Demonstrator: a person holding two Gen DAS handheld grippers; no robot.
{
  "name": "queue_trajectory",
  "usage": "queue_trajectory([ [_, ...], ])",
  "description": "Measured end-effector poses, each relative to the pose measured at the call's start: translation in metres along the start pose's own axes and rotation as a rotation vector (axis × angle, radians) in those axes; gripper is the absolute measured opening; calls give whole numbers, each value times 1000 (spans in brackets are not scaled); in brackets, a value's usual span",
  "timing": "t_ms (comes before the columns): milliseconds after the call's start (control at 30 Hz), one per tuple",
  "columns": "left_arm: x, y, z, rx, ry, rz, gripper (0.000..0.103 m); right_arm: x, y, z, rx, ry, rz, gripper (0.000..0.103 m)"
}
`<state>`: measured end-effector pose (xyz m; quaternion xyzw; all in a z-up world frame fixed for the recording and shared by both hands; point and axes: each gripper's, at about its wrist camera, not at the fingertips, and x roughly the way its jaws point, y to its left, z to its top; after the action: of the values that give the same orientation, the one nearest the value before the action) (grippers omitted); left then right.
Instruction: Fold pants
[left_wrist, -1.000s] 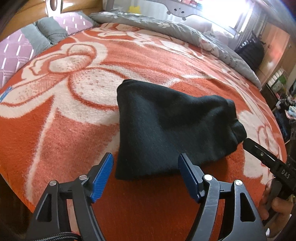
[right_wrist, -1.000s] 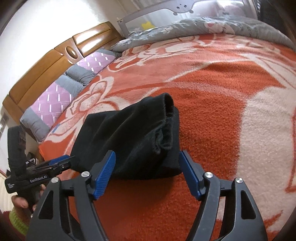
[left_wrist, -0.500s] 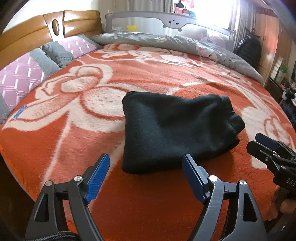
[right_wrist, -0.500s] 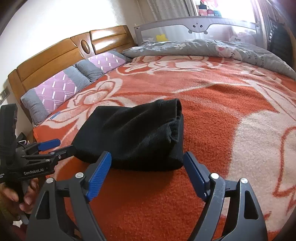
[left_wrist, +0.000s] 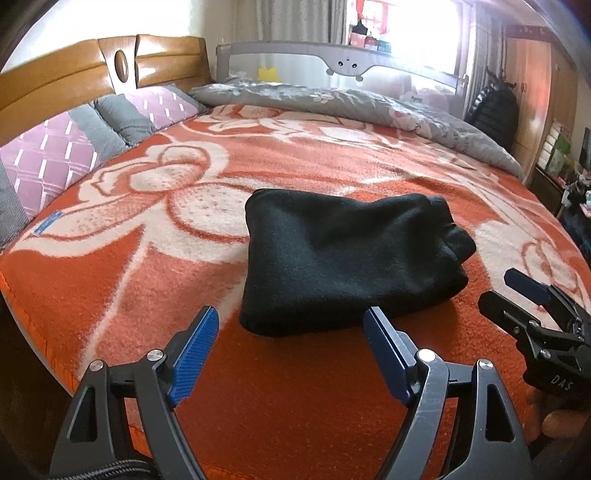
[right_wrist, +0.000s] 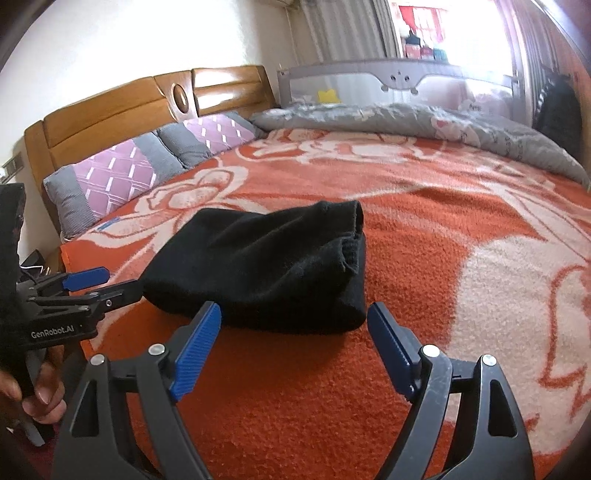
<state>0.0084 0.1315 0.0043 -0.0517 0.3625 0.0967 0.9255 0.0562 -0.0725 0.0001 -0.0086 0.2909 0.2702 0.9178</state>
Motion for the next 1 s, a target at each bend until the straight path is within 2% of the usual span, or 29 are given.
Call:
queue_trajectory([
  [233,4,-7,-7,35,-1,24,84,5,8,-7,-37,7,12,82],
  [567,11,-6,-13,47,7,58,87,12,11,-13,-26,23,14,82],
  [1000,9,-7,-14,58,-13,66,87,13,19,-14,-41,9,17,82],
])
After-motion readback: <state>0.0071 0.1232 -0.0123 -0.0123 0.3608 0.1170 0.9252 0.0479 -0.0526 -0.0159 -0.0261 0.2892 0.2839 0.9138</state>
